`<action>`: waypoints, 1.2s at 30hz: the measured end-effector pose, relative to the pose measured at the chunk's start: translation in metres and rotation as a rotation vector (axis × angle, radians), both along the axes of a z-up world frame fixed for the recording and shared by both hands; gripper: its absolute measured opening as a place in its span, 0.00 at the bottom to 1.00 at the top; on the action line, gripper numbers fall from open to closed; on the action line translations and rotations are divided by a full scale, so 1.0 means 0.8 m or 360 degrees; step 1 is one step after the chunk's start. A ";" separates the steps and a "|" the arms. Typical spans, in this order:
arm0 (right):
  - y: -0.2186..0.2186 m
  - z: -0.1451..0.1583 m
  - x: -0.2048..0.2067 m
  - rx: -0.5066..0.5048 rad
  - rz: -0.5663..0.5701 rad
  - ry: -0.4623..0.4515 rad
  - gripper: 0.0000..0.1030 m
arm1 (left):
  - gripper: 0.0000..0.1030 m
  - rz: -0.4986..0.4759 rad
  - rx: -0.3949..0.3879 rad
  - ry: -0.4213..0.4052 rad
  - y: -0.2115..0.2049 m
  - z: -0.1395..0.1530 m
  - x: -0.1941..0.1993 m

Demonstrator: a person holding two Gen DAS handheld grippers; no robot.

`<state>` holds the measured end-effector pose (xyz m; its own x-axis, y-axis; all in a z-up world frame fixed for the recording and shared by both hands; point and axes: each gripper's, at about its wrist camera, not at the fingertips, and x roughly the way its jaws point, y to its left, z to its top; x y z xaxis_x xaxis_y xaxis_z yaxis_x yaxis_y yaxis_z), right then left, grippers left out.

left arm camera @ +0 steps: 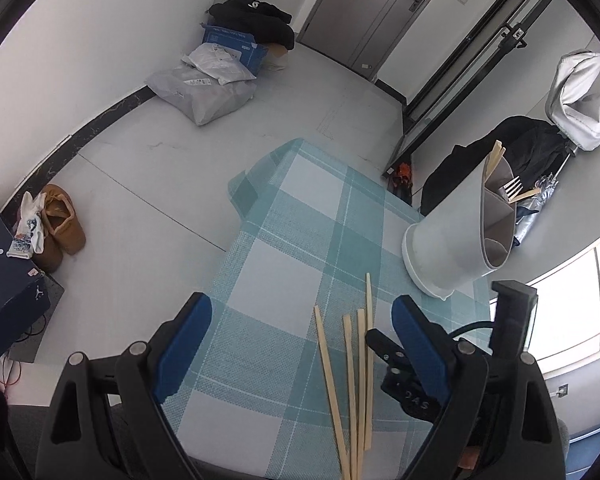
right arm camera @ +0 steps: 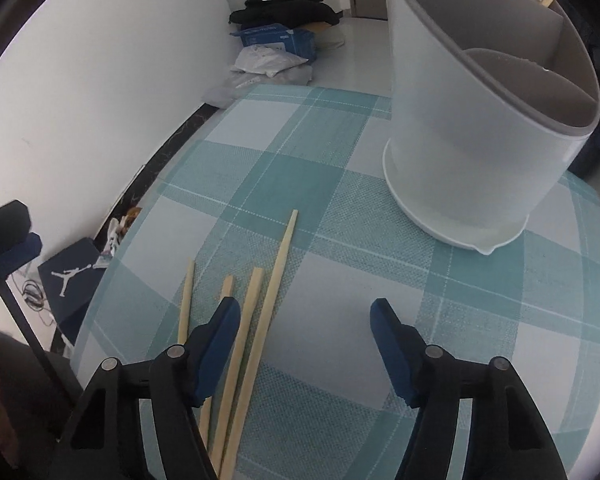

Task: Organize utensils
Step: 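Lower the right gripper onto a wooden chopstick and close on it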

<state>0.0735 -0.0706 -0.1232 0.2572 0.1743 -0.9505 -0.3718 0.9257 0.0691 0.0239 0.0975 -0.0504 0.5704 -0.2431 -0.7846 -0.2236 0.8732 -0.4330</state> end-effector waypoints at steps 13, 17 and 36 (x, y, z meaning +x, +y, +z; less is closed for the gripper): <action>0.019 0.000 -0.009 -0.0158 0.0117 -0.0047 0.32 | 0.87 0.0067 -0.0081 0.0056 0.016 -0.006 0.004; 0.028 0.000 -0.009 -0.0170 0.0201 -0.0033 0.20 | 0.87 0.0086 -0.0072 0.0064 0.019 -0.005 0.005; -0.017 0.012 -0.052 -0.0208 0.0447 0.0208 0.08 | 0.87 0.0154 -0.0170 0.0100 0.030 -0.008 0.007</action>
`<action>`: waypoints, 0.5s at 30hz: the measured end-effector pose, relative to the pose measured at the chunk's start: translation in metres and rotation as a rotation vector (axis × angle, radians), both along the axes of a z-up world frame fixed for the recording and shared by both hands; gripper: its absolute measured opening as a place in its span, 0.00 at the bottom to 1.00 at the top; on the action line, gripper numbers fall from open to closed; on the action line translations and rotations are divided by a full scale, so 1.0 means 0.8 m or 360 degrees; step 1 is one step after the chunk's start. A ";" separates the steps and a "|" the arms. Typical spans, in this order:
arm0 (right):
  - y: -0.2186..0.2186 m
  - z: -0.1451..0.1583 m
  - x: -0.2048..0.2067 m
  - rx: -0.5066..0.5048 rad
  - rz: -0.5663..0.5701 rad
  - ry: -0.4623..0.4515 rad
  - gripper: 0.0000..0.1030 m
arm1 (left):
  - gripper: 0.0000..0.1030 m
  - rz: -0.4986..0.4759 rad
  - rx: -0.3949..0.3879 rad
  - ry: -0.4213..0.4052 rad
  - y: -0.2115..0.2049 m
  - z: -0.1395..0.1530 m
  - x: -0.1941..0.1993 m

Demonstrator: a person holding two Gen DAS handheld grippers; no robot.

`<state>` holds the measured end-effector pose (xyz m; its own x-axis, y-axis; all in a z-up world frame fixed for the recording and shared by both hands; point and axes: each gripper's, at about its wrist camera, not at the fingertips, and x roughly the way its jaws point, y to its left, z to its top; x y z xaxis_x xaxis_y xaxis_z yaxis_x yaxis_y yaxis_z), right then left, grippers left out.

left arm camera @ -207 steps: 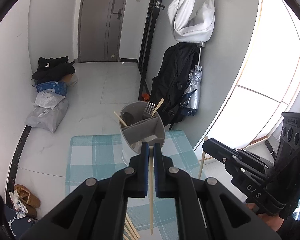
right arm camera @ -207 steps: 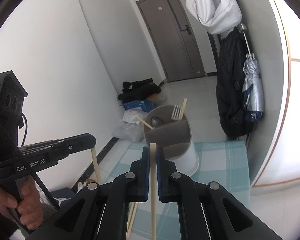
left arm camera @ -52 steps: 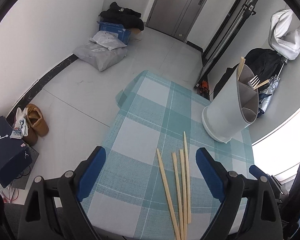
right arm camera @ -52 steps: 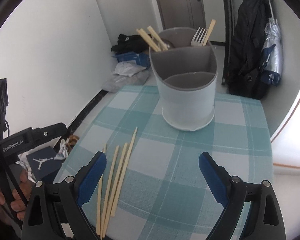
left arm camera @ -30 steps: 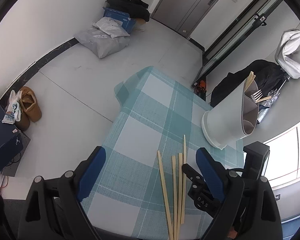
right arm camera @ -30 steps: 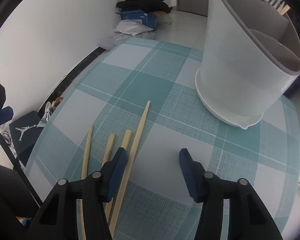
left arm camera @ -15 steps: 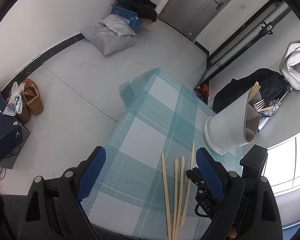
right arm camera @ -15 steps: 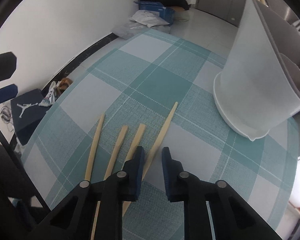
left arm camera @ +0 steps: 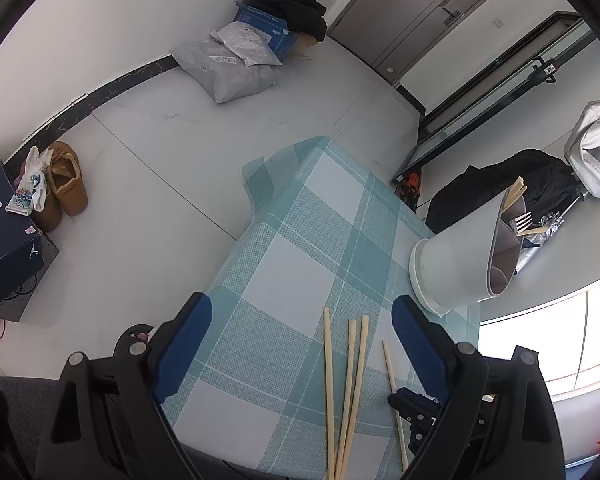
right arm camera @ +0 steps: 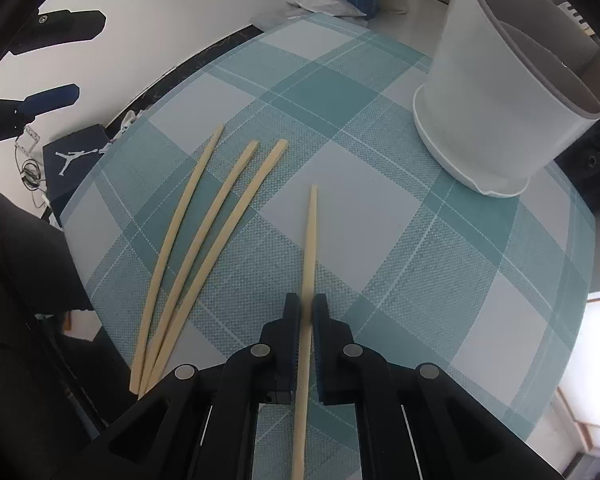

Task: Organize utensils
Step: 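Lower the right gripper onto a wooden chopstick and close on it, then lower the left gripper onto another chopstick and close on it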

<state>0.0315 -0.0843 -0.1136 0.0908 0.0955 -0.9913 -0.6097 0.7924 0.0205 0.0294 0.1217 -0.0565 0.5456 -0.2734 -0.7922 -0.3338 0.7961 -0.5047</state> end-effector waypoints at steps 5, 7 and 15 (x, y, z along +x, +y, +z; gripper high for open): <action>0.012 -0.005 0.020 0.0015 -0.0025 -0.0058 0.15 | 0.87 0.0025 0.0011 0.0025 0.003 -0.001 -0.001; 0.018 -0.008 0.027 0.0015 -0.0033 -0.0090 0.19 | 0.87 0.0039 0.0019 0.0036 0.004 -0.003 -0.001; 0.040 -0.012 0.041 0.0059 -0.0038 -0.0152 0.09 | 0.87 0.0019 0.0089 0.0044 0.003 -0.006 -0.001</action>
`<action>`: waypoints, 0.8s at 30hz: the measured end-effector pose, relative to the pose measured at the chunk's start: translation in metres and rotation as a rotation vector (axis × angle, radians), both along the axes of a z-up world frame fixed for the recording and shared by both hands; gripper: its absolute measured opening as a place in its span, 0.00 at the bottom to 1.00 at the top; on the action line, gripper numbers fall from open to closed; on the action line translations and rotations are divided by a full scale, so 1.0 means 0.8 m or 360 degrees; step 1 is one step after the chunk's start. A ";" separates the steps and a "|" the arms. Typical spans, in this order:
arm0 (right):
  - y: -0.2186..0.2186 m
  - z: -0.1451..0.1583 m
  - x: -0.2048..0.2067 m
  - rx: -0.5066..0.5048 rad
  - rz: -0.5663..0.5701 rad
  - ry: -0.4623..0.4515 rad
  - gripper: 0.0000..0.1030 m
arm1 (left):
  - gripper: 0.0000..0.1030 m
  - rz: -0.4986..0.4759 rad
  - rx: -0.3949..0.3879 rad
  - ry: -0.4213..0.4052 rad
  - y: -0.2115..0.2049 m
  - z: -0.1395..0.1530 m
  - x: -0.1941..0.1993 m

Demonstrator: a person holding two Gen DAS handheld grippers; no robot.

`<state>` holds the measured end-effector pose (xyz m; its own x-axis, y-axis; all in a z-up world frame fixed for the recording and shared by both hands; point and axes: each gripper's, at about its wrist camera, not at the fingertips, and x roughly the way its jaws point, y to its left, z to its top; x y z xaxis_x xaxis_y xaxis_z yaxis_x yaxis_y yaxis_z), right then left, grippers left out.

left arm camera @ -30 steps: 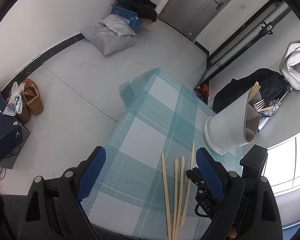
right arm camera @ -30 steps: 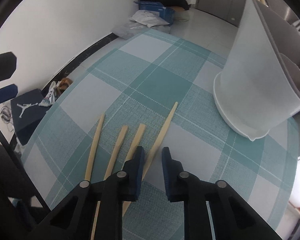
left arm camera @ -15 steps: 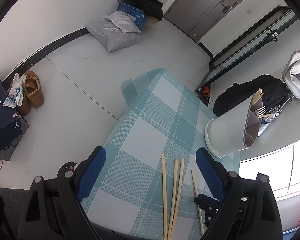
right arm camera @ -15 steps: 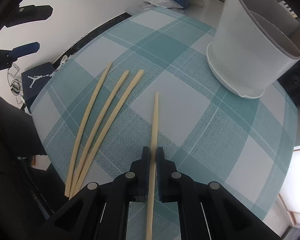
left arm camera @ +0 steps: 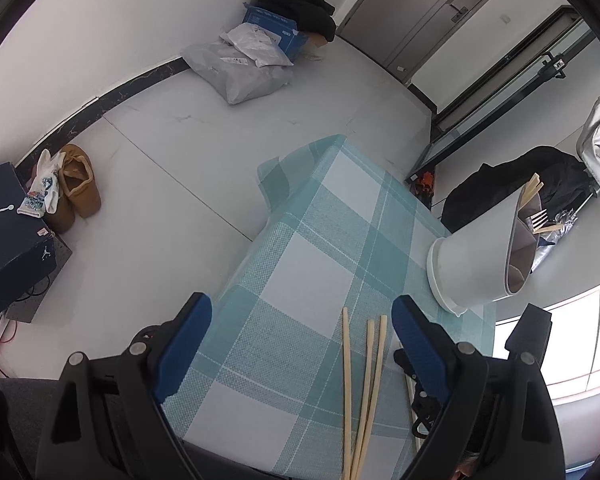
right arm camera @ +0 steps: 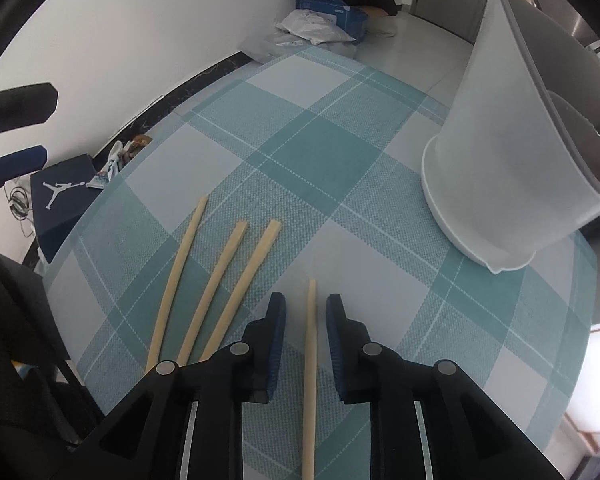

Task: Organize utensils
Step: 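Lower the left gripper onto another chopstick and close on it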

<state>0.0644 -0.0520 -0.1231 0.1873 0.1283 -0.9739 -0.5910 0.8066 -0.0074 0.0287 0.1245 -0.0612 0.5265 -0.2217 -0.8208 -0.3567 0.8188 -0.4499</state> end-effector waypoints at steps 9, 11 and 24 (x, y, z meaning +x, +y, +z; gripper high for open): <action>-0.041 0.025 0.017 0.0215 -0.0237 0.0016 0.03 | 0.87 -0.0120 0.0310 -0.0013 -0.024 -0.006 0.002; -0.053 0.035 0.018 0.0284 -0.0291 0.0013 0.03 | 0.87 -0.0173 0.0304 0.0026 -0.031 -0.014 0.006; -0.150 0.068 0.022 0.0722 -0.0806 -0.0076 0.03 | 0.87 -0.0388 0.0403 0.0235 -0.073 -0.052 0.014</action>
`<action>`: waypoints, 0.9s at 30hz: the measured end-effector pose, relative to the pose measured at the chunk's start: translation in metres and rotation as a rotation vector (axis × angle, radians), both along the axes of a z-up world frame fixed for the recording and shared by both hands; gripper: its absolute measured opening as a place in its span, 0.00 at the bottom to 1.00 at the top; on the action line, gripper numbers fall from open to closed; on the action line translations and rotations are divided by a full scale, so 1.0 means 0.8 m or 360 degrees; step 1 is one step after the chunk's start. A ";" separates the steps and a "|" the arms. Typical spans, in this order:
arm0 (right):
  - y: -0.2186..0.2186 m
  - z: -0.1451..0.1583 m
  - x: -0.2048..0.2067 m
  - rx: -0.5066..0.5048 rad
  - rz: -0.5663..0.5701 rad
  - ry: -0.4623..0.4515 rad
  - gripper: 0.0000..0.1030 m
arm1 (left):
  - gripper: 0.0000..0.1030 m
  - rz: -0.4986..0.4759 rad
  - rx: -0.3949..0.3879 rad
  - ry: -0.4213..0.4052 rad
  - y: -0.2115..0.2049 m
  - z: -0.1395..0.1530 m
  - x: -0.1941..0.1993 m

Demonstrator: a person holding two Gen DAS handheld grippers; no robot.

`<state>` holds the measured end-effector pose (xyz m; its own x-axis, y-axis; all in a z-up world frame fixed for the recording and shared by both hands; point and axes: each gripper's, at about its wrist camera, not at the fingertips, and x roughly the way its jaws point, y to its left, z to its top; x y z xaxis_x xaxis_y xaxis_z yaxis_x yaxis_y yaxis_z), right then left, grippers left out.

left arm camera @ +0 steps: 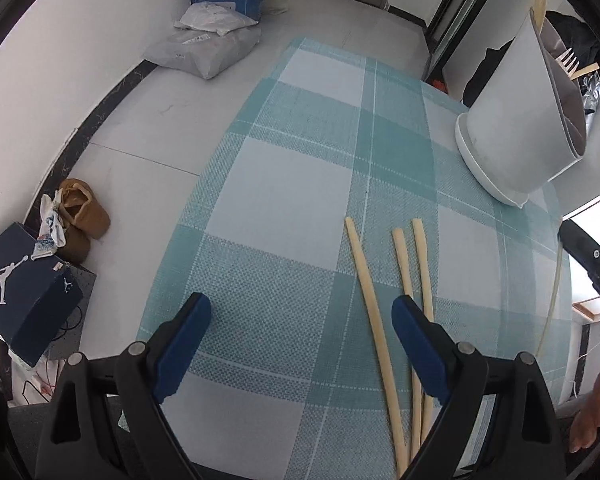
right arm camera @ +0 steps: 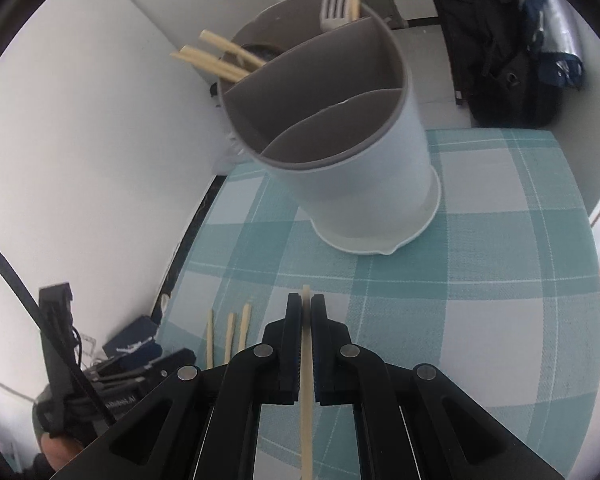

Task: Organize utensils
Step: 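Lower the left gripper onto another chopstick and close on it, then lift both held chopsticks and carry them over the white caddy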

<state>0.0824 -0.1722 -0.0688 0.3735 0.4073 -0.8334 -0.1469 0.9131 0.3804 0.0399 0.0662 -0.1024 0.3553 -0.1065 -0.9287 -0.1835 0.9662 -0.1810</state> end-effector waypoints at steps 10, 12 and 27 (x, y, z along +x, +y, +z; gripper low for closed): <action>-0.022 0.038 -0.006 -0.0012 -0.0093 -0.0178 0.03 | 0.88 -0.0059 0.0270 0.0076 -0.026 -0.011 0.017; -0.020 0.037 -0.007 -0.0028 -0.0084 -0.0183 0.03 | 0.87 -0.0043 0.0259 0.0094 -0.026 -0.012 0.019; -0.028 0.051 -0.005 -0.0092 -0.0078 -0.0213 0.03 | 0.04 -0.0058 0.0200 0.0065 -0.046 -0.012 0.038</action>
